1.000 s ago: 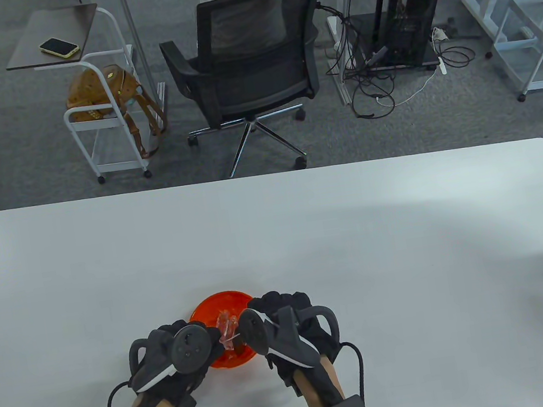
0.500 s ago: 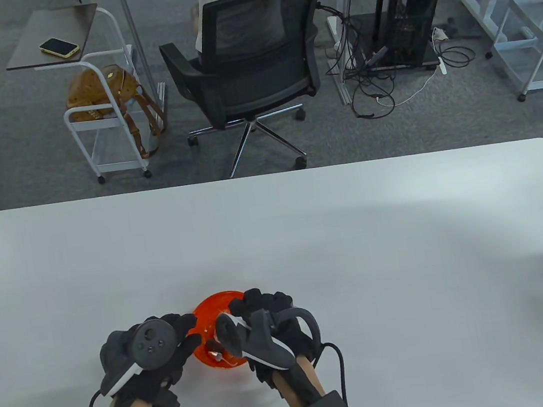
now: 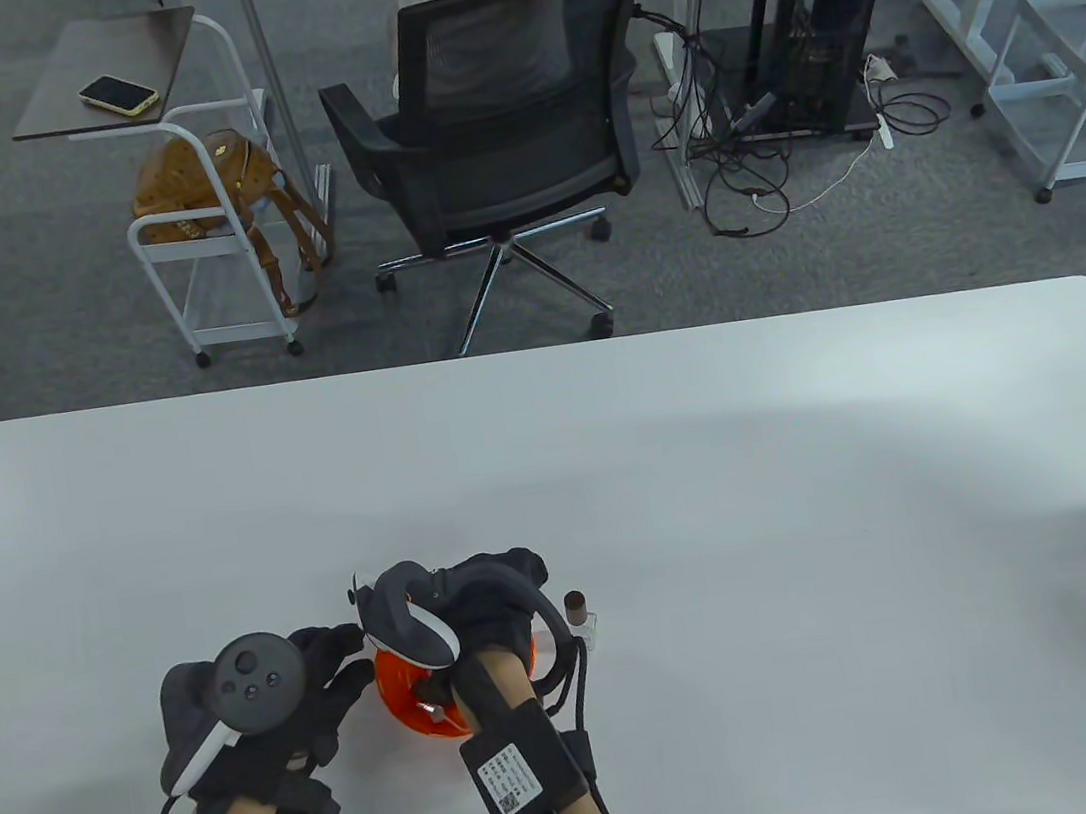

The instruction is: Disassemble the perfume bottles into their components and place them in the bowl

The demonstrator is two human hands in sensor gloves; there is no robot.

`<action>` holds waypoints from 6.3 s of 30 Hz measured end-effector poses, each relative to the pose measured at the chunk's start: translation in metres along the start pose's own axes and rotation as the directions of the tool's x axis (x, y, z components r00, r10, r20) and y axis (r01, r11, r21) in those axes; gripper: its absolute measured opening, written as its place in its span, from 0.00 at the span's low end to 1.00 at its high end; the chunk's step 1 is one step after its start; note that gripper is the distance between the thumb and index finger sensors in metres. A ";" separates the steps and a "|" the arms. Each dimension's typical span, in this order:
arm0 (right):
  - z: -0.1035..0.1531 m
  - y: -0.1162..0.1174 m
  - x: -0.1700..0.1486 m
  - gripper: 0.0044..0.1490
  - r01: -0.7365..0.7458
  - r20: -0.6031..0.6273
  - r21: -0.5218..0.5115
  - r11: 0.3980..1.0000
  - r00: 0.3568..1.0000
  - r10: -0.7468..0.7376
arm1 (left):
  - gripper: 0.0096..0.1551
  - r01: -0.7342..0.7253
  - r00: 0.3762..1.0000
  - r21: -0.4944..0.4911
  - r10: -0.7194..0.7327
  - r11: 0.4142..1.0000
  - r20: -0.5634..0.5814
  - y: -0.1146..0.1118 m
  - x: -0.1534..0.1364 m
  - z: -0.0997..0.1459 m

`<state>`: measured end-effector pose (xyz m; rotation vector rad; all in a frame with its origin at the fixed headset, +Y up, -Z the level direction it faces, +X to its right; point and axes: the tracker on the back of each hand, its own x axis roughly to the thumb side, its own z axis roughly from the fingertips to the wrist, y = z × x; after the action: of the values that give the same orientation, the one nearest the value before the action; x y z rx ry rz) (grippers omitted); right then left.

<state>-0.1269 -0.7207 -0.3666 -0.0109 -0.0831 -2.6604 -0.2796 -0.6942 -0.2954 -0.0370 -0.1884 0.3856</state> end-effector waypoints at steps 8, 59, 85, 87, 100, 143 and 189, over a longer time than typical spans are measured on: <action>0.009 -0.013 -0.028 0.36 0.098 0.011 -0.027 0.995 0.995 -0.098 | 0.35 0.003 1.000 -0.015 -0.002 1.000 0.014 -0.003 0.001 0.001; 0.072 0.024 -0.085 0.34 0.583 0.308 -0.091 0.808 0.788 -0.533 | 0.44 -0.132 0.961 0.068 0.111 0.989 0.255 -0.009 0.035 0.010; 0.064 0.031 -0.124 0.34 0.665 0.188 -0.122 0.737 0.745 -0.640 | 0.29 0.279 0.945 -0.067 -0.262 0.958 0.195 -0.050 0.048 -0.009; 0.064 0.030 -0.122 0.34 0.662 0.195 -0.116 0.741 0.746 -0.636 | 0.30 0.281 0.947 -0.071 -0.264 0.957 0.184 -0.049 0.047 -0.008; 0.072 0.021 -0.088 0.35 0.677 0.300 -0.009 0.736 0.704 -0.643 | 0.34 -0.030 0.941 0.128 -0.015 0.991 0.339 -0.017 0.054 0.011; 0.083 0.006 -0.091 0.35 0.746 0.374 -0.094 0.660 0.641 -0.670 | 0.30 -0.090 0.954 0.183 0.032 0.979 0.299 -0.007 0.048 0.015; 0.084 0.003 -0.092 0.35 0.748 0.382 -0.094 0.658 0.637 -0.670 | 0.27 -0.069 0.942 0.139 0.018 0.988 0.334 -0.008 0.039 0.008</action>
<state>-0.0449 -0.6758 -0.2844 -0.6210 0.1859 -3.4349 -0.2431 -0.6867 -0.2797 0.1736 -0.4928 0.4482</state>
